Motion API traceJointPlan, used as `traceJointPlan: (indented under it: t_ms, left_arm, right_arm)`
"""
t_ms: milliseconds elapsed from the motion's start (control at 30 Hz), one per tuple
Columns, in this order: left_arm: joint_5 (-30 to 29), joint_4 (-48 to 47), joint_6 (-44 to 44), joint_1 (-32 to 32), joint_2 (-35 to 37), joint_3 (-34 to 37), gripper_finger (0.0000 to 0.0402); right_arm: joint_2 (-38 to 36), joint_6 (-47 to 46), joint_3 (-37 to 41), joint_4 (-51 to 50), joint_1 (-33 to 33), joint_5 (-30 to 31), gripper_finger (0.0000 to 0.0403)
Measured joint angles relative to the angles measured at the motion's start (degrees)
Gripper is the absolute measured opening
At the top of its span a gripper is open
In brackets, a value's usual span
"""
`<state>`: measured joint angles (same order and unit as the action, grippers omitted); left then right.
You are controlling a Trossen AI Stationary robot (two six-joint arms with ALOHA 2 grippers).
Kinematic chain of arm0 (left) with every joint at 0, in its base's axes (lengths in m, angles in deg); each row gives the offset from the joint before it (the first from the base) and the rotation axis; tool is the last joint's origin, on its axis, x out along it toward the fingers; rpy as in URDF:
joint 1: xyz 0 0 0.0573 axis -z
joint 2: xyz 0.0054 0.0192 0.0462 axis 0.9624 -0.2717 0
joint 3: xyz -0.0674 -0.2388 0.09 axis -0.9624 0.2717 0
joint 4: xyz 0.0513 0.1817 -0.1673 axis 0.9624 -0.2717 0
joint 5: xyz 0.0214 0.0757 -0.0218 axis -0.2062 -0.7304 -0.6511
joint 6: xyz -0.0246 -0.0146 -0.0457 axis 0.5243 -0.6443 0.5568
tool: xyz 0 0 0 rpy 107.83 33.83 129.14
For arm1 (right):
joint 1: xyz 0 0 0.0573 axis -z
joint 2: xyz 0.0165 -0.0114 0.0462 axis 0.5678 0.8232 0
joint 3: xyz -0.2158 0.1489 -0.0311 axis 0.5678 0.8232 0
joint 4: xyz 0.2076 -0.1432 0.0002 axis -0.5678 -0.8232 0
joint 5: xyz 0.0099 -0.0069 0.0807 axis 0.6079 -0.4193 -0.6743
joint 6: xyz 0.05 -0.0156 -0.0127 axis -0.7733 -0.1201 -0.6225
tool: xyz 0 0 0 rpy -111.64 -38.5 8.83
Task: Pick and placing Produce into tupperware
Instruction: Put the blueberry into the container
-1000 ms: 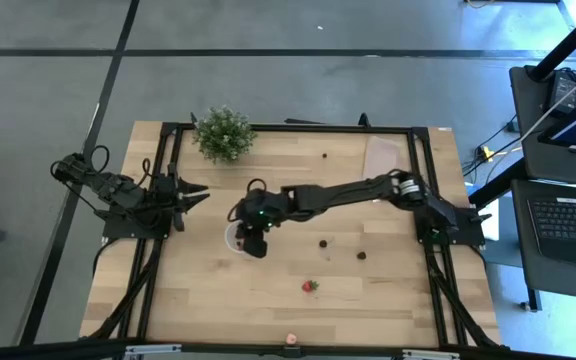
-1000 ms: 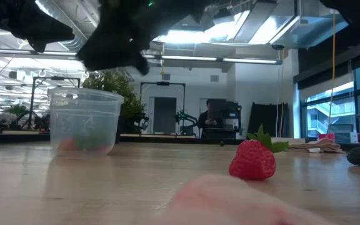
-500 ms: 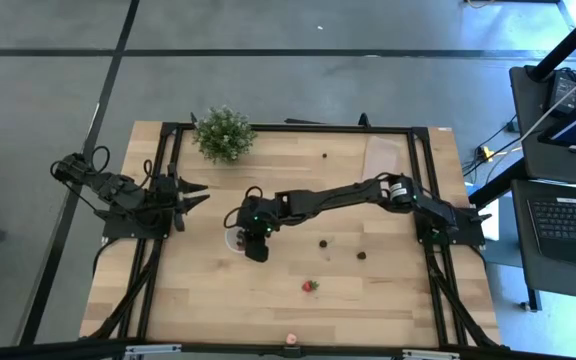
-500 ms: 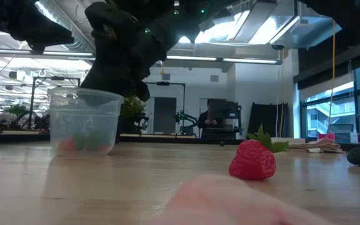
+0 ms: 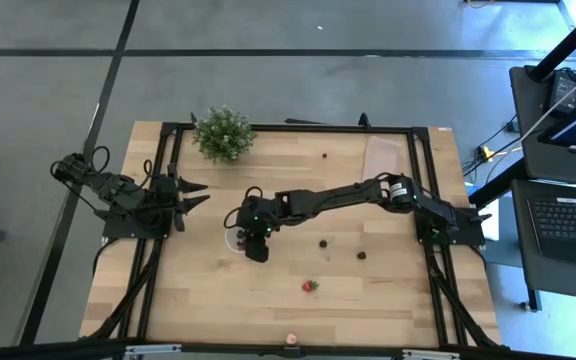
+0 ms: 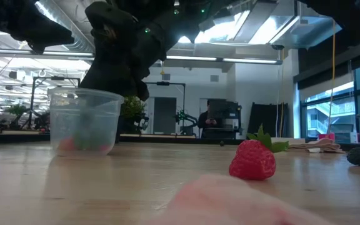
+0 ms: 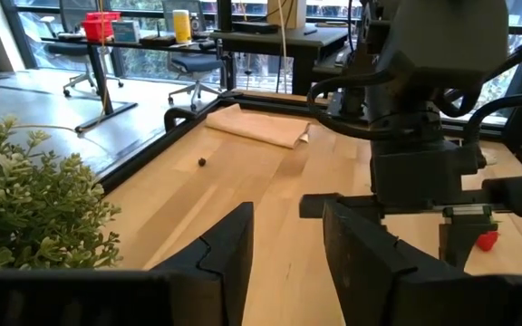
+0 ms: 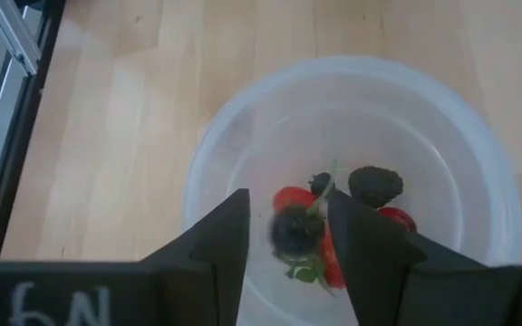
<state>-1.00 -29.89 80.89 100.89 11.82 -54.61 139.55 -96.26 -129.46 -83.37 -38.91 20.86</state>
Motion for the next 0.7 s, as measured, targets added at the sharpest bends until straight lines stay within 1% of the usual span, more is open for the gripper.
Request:
traceJointPlan:
  t_ms: [333, 533, 633, 700]
  left_arm:
    - [0.0, 0.0, 0.0, -0.02, 0.0, 0.0, 0.0111]
    - [-0.01, 0.0, 0.0, -0.02, 0.01, 0.01, 0.0101]
    - [-0.02, -0.01, 0.02, 0.0, 0.0, 0.0, 0.0096]
    - [-0.03, -0.03, 0.02, 0.0, 0.0, 0.0, 0.0093]
  right_arm:
    - [-0.48, 0.84, 0.02, -0.32, 0.89, -0.64, 0.0225]
    - [-5.61, 4.74, 0.04, -0.74, 2.52, -1.37, 0.0247]
    - [-8.53, 8.7, 0.0, -4.41, 3.03, -1.51, 0.0248]
    - [-10.62, 14.0, -0.01, -10.53, 3.09, -1.49, 0.0249]
